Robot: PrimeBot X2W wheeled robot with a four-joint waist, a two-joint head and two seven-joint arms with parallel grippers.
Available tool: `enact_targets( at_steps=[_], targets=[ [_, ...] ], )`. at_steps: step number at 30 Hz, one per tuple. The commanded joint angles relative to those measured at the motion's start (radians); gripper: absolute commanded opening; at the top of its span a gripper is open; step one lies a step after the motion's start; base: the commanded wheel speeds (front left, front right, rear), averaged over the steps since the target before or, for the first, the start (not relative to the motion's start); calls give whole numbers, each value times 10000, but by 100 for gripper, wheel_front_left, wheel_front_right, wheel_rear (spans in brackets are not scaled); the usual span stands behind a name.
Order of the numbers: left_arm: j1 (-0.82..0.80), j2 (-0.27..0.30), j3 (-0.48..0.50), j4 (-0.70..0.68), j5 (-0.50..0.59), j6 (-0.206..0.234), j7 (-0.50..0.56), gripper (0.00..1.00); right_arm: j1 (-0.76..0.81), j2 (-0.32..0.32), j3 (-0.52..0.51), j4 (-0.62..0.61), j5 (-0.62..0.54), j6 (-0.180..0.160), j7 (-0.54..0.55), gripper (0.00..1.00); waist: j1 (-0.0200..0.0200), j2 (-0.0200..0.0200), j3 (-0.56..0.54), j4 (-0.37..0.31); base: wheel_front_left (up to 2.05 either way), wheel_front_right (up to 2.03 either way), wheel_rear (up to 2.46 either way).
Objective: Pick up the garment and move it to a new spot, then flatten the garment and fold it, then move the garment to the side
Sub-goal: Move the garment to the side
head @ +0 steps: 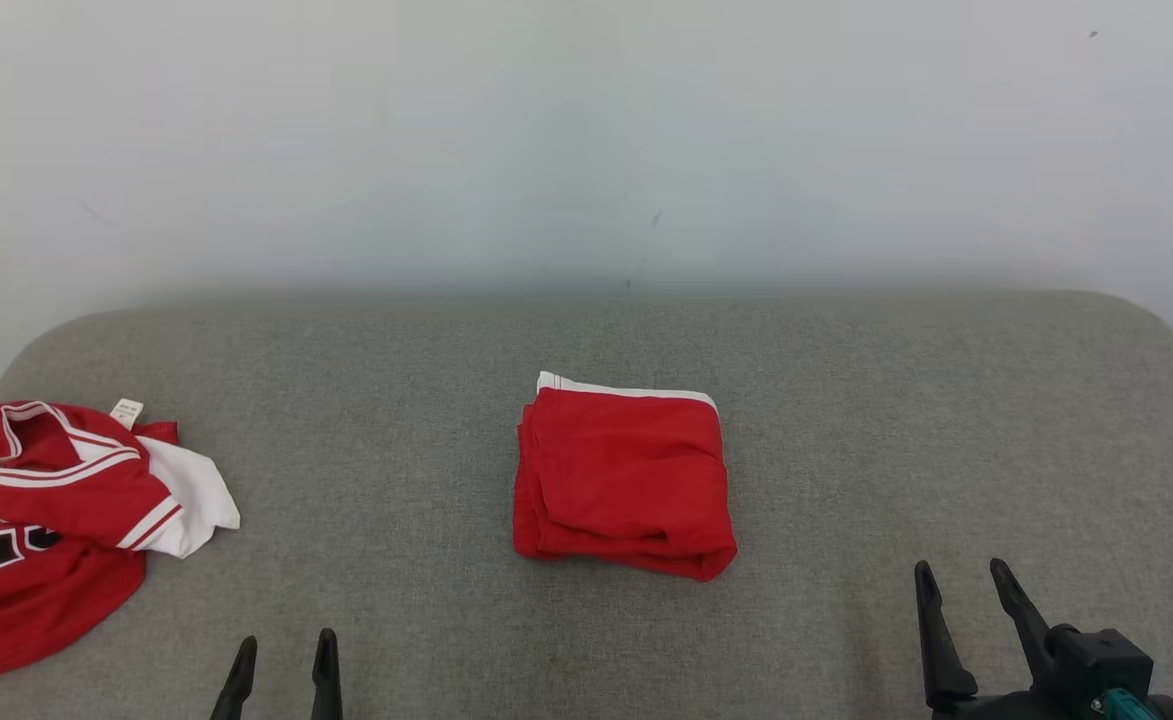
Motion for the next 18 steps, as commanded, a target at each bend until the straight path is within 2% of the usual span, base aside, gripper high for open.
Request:
enact_targets(
  at_steps=[1, 18],
  targets=[
    [105, -38, 24, 16, 138, -31, -37, 100, 60, -7, -19, -5, 41, -24, -25, 100, 0, 0, 9, 23, 0, 0, 0],
    [-173, -161, 49, 90, 464, -211, -38, 100, 239, -7, -156, -113, 123, -24, 163, 100, 0, 0, 150, 256, 0, 0, 0]
  ],
)
